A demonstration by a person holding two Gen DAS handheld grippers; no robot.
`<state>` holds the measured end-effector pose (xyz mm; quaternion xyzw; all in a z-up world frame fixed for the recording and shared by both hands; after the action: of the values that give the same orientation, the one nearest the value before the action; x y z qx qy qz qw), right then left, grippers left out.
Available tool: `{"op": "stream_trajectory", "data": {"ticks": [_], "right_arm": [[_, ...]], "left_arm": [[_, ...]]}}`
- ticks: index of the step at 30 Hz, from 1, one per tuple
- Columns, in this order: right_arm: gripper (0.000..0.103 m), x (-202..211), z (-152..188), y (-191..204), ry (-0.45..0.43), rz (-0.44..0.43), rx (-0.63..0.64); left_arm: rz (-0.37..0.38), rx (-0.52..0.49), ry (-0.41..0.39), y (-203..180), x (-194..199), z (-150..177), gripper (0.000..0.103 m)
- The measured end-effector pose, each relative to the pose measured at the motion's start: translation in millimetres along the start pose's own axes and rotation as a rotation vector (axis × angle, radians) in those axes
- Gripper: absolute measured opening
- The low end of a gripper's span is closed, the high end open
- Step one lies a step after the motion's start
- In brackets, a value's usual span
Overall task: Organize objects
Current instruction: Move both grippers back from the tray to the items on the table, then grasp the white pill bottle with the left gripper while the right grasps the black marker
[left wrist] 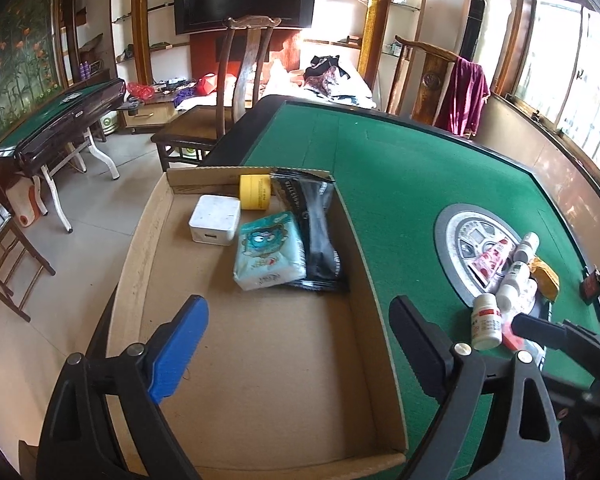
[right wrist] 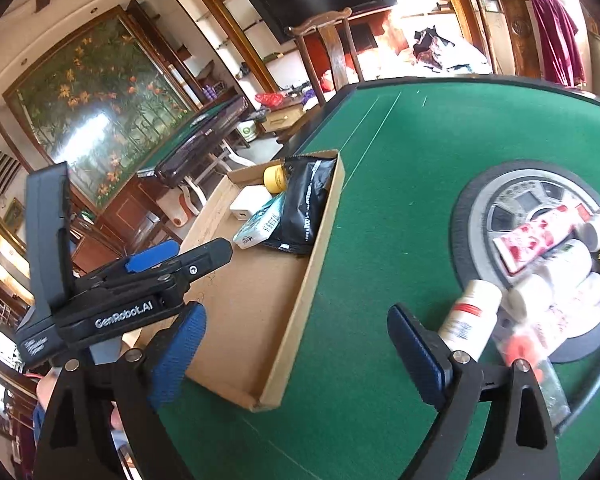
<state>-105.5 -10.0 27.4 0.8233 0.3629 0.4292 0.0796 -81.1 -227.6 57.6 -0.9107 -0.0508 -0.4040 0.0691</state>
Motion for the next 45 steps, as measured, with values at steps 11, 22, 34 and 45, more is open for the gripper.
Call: {"op": "stream_trajectory", "data": {"ticks": [11,22,34,45], "right_arm": [[0.096,107.5,29.0,-85.9,-0.195,0.089,-0.002],[0.083,140.2,32.1,-145.1,-0.265,0.099,-0.124],[0.078,134.0,38.9,-154.2,-0.209,0.117,-0.164],[0.058,101.7,55.3,-180.5,-0.06,0.263,-0.241]], "left_arm": [[0.126,-0.149,0.026,-89.6,-2.3,15.0,0.091],[0.139,-0.234,0.173,-169.5,-57.6,35.0,0.058],[0.101,-0.243,0.219,-181.3,-101.7,50.2,0.033],[0.156,-0.278,0.176,-171.5,-77.6,42.6,0.065]]}}
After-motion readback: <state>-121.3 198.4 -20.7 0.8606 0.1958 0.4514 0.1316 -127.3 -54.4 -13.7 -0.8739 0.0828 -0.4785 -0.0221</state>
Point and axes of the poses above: each gripper's, at about its wrist camera, not at the fingertips, and x roughly against the way its jaws point, y to its left, z to its underside, the point moved 4 cm from there along -x, roughly the way its jaws point
